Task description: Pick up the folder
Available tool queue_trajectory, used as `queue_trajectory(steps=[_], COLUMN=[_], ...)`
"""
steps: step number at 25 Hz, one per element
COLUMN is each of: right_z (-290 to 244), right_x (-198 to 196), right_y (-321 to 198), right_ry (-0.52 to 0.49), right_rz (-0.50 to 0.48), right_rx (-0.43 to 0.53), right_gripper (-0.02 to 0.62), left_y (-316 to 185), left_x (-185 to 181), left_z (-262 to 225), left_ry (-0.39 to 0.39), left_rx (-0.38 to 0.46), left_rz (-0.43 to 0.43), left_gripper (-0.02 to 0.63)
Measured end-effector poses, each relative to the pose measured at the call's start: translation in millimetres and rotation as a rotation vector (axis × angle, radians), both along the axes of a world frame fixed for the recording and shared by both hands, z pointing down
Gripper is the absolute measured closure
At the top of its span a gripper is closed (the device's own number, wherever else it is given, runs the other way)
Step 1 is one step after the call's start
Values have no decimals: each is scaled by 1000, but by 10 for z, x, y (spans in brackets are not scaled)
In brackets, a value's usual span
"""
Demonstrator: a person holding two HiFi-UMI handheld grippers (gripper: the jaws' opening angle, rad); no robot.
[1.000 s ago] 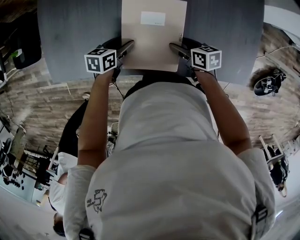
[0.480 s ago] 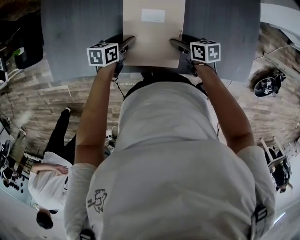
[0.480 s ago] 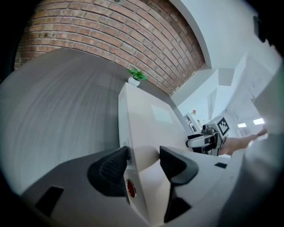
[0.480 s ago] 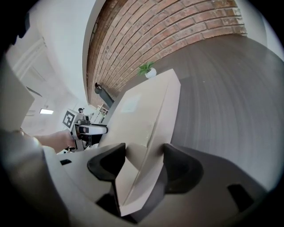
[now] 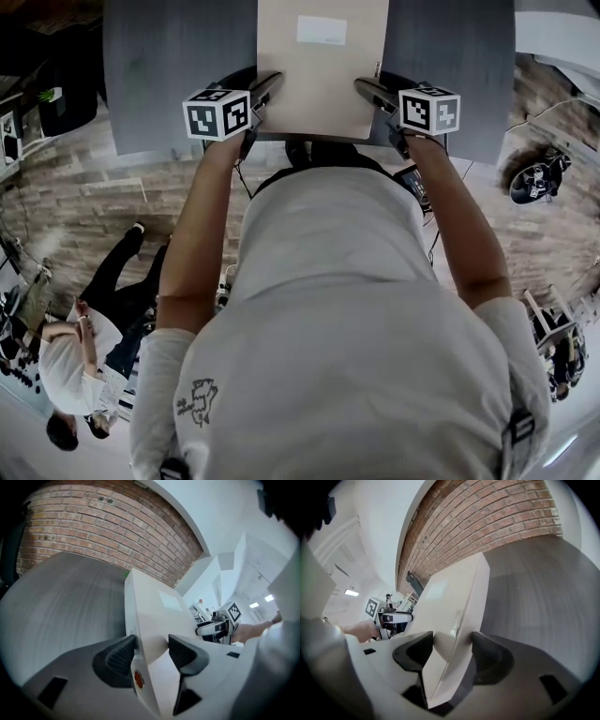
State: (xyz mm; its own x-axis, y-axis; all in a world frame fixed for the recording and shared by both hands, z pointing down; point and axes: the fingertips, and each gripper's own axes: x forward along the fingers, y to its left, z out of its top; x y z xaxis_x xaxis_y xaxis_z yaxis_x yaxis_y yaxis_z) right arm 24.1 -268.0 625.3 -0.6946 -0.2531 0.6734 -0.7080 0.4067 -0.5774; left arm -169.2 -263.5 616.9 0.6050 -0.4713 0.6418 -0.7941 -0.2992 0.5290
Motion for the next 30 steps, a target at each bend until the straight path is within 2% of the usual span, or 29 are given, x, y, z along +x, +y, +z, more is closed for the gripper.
queue_trajectory(steps=[10, 18, 26, 30], right_z=[-730, -1243, -1598, -1712], right_x=[-178, -333, -477, -525], right_y=[81, 287, 638, 803], right_ry=[-10, -25, -43, -49], right_rz=[-37, -32, -43, -33], right_rx=[196, 322, 395, 407], right_gripper=[334, 336, 337, 337], left_y=[142, 407, 773, 937], left_x=[-175, -335, -478, -528], left_z=[-759, -1238, -1646, -1745], left_ry=[-23, -13, -39, -34], left_rx=[184, 292, 385, 402], left_rz=[-18, -48, -37, -33], left_gripper=[371, 371, 371, 370])
